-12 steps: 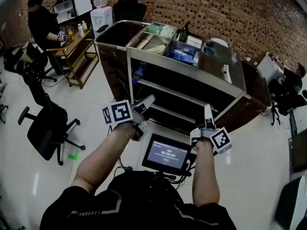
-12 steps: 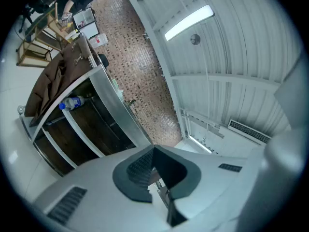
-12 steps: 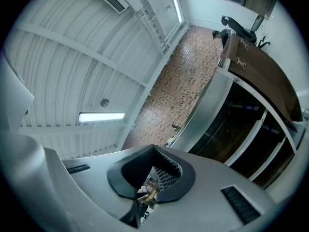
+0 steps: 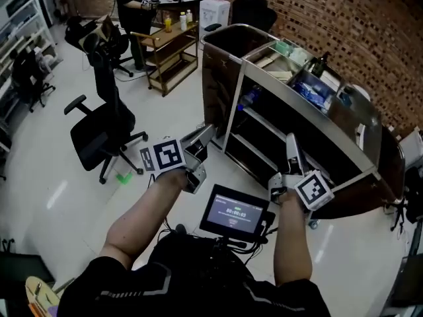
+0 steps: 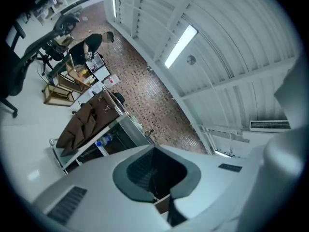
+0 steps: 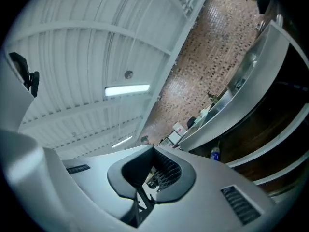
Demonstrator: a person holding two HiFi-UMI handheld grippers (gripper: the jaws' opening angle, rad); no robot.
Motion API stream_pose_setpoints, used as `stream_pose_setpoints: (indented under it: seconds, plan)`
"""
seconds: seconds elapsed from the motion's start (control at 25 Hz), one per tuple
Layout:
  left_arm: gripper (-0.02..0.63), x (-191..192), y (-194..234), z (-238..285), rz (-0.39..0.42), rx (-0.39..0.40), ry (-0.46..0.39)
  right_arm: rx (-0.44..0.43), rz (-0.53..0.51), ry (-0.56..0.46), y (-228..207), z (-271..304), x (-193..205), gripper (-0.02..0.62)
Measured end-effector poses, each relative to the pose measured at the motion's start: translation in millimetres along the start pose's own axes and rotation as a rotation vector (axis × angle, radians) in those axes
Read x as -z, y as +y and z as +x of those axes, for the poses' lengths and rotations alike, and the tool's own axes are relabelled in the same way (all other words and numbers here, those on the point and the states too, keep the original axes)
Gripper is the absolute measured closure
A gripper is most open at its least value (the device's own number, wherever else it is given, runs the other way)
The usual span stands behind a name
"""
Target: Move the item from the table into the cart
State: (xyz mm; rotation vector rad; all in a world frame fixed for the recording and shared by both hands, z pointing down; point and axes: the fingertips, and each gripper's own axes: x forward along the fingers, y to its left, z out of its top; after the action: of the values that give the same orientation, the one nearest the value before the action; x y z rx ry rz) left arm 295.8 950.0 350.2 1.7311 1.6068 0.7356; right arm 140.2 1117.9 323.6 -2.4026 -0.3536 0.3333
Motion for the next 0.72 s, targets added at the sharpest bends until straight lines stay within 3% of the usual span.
stream_pose_setpoints:
  seconds: [0.12,0.28,0.6,0.72]
  plan:
    - [0.606,-32,14,-64,0.047,-0.070,-0.085,-0.092,-0.036,0.069,57,27,41,0.595]
    - [0.606,-98,46,-183,0.125,-0.199,-0.225,-0.258,-0.097,0.166,169,79,119,0.595]
    - [0.606,-189,108,-467,0.254,-0.423,-0.410,-0.517,-0.154,0.336,398,111,327,0.595]
    - [0.606,-210,120,-588,0.285,-0.544,-0.492,-0.662,-0.181,0.426,500,112,412,0.595]
